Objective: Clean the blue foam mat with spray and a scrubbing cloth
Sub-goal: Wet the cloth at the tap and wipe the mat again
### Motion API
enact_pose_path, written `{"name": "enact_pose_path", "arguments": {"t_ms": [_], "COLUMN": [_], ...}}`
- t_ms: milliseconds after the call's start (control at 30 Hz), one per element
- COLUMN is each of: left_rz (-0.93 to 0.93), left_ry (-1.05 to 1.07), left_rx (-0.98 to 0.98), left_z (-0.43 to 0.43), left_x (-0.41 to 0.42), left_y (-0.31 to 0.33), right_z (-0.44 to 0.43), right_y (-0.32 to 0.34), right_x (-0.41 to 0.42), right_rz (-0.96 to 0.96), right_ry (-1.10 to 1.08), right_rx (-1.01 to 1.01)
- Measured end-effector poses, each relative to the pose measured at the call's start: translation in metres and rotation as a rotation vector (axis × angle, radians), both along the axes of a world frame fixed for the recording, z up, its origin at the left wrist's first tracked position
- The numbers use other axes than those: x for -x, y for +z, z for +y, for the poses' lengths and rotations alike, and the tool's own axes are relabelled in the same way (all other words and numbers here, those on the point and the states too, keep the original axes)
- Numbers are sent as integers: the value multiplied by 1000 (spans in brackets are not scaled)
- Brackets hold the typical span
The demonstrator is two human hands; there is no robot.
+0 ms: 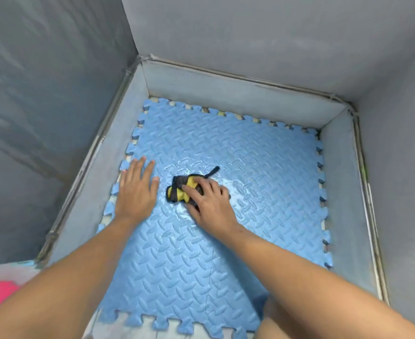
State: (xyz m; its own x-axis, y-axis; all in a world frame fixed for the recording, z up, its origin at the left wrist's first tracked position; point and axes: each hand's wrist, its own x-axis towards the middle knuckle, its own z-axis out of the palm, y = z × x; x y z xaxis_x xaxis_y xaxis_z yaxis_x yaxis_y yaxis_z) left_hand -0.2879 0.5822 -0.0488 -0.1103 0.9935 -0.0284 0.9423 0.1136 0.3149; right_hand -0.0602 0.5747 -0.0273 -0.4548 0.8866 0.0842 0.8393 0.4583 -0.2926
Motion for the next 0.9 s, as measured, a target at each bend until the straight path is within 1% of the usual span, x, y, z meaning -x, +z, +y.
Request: {"name": "enact_pose_path", "arguments": {"t_ms": [100, 167, 233, 367, 433, 467, 533, 600, 767, 833, 900], "left_rz": [-2, -1, 0, 5, 9, 12, 16, 22, 8, 9, 12], "left_ry": [-5, 6, 5, 9, 12, 15, 25, 28, 32, 26, 18], "left_rx": [-15, -21, -25, -36, -55, -64, -74, -76, -85, -79, -66], "left_z": [-1, -1, 0, 0, 0, 0, 0, -1, -1, -1, -1], "left_x": [0, 0, -1, -2, -3, -4, -4, -5, -5, -4, -3], "left_y": [-3, -3, -3, -2, -1, -2, -2, -3, -3, -3, -2], "right_z": [38, 74, 110, 154, 160, 163, 169, 175, 172, 166, 157], "right_y": [-4, -4, -3, 4, 7, 8, 10, 11, 17, 18, 14], "right_x": [-24, -54, -97, -195, -218, -218, -194, -149, -6, 46, 80], "right_rz": [34, 42, 55, 7, -23, -23, 26, 99, 264, 248, 155], "right_ry": [-2, -103, -265, -689, -828, -847, -805, -705, -323, -140, -35], "right_rx": [-12, -6, -10, 37, 67, 74, 68, 62, 96, 97, 94]}}
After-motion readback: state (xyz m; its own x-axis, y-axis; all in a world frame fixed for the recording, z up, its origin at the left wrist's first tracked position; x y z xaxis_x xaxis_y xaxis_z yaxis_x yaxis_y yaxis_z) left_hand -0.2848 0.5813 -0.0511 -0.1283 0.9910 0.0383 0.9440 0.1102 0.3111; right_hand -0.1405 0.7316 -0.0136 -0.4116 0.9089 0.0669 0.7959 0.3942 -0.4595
